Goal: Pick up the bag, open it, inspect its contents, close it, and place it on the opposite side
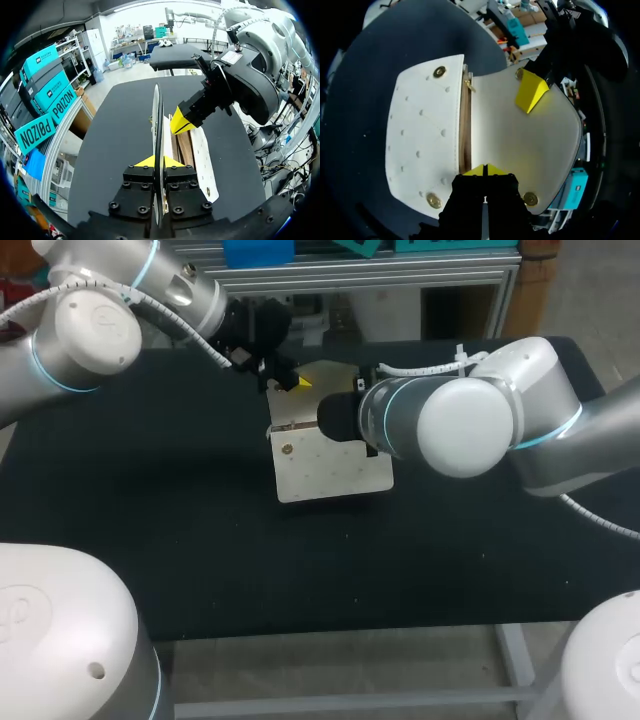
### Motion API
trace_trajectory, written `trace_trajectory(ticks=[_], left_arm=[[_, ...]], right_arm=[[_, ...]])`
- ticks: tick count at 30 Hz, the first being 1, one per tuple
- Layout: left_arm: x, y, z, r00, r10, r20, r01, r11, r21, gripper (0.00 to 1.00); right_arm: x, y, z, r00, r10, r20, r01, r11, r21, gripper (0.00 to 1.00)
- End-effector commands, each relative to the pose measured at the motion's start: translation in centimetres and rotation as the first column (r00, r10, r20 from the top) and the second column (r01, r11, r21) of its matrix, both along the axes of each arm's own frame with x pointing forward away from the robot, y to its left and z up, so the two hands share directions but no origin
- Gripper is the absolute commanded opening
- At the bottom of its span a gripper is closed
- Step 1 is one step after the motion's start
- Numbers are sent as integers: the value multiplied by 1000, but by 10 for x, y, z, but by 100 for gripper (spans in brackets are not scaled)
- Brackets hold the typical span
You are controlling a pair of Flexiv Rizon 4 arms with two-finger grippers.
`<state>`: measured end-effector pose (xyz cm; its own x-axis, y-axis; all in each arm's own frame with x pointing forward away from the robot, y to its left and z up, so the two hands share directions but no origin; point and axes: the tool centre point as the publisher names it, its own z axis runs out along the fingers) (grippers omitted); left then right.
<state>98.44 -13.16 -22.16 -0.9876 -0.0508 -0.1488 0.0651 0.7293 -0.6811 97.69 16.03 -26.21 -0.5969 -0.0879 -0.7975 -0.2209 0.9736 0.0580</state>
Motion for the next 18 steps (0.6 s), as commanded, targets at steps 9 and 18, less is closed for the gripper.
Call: trace_trajectory(ticks=[9, 18], left_arm=[[-3, 6, 10, 999, 29, 23, -28, 999, -29, 0], [-6, 8, 15, 999, 33, 34, -32, 999, -36, 0]], right_arm=[[-8, 5, -24, 999, 6, 49, -6, 1000, 7, 0], [-22, 6, -40, 1000, 14, 4, -14, 1000, -12, 0]])
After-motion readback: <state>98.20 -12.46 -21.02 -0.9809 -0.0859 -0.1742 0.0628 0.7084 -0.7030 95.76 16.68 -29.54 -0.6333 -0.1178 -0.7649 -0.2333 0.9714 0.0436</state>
